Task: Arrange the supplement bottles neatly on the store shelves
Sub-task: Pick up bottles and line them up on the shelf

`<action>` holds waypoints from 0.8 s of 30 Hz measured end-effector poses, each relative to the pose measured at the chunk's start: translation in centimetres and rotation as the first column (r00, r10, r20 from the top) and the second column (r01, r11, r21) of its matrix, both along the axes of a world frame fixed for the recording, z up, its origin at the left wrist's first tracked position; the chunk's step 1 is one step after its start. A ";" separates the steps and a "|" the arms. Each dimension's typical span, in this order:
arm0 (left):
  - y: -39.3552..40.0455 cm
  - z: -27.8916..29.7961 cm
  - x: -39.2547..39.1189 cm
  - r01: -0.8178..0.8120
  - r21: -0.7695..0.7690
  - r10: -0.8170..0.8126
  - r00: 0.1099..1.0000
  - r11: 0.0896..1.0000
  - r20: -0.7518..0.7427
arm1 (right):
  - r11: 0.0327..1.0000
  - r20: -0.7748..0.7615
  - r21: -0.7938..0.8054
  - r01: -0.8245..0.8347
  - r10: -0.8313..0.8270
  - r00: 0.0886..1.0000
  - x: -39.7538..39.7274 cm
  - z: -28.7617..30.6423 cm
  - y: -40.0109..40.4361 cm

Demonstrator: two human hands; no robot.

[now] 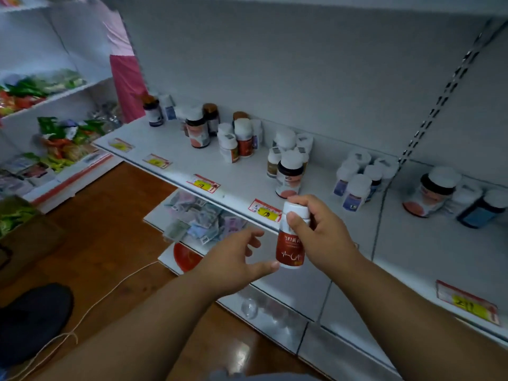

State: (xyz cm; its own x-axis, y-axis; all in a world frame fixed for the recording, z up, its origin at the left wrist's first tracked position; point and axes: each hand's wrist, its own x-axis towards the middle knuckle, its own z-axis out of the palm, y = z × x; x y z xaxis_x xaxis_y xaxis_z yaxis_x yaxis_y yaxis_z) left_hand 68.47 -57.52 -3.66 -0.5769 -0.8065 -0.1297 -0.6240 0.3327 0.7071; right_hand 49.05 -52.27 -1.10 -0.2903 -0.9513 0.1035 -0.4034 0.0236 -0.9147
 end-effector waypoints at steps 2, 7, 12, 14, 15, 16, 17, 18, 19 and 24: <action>-3.2 0.2 0.6 0.063 -0.037 -0.063 0.998 0.997 0.007 | 0.996 -0.009 -0.009 0.089 -0.089 0.996 0.8 0.3 -1.3; -8.9 -0.1 -0.9 0.187 -0.116 -0.189 0.982 0.976 -0.010 | 0.970 -0.074 -0.034 0.240 -0.242 0.967 1.8 1.4 -4.7; -14.0 -0.7 -3.1 0.184 -0.302 -0.181 0.983 0.935 0.038 | 0.959 -0.250 -0.065 0.275 -0.282 0.926 2.5 1.3 -10.2; -15.7 -0.8 -3.3 0.181 -0.359 -0.172 0.983 0.915 0.059 | 0.962 -0.290 -0.088 0.259 -0.274 0.917 3.1 1.0 -12.1; -16.3 -1.1 -3.1 0.186 -0.382 -0.176 0.983 0.905 0.060 | 0.962 -0.321 -0.103 0.252 -0.272 0.907 3.4 0.8 -12.9; -16.9 -1.3 -2.9 0.201 -0.400 -0.186 0.980 0.894 0.076 | 0.961 -0.355 -0.115 0.250 -0.275 0.894 3.7 0.5 -13.5; -17.5 -1.7 -2.9 0.226 -0.411 -0.199 0.974 0.883 0.109 | 0.960 -0.385 -0.120 0.253 -0.280 0.880 3.9 0.2 -14.0; -18.0 -2.0 -2.8 0.251 -0.425 -0.208 0.967 0.870 0.146 | 0.960 -0.413 -0.115 0.255 -0.280 0.867 4.0 -0.1 -14.3; -18.5 -2.4 -2.8 0.265 -0.442 -0.209 0.963 0.857 0.171 | 0.961 -0.440 -0.099 0.256 -0.273 0.855 4.2 -0.3 -14.7; -19.6 -3.5 -3.1 0.311 -0.533 -0.248 0.950 0.787 0.189 | 0.951 -0.548 -0.072 0.300 -0.289 0.785 4.8 -0.9 -15.8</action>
State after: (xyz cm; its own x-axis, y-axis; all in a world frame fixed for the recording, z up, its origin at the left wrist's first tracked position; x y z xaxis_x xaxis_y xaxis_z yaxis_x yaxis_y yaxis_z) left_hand 65.34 -77.11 -7.21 -0.7971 -0.5647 0.2139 -0.5008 0.8162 0.2883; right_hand 53.85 -68.09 -2.01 -0.4574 -0.8320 0.3140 -0.8052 0.2376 -0.5434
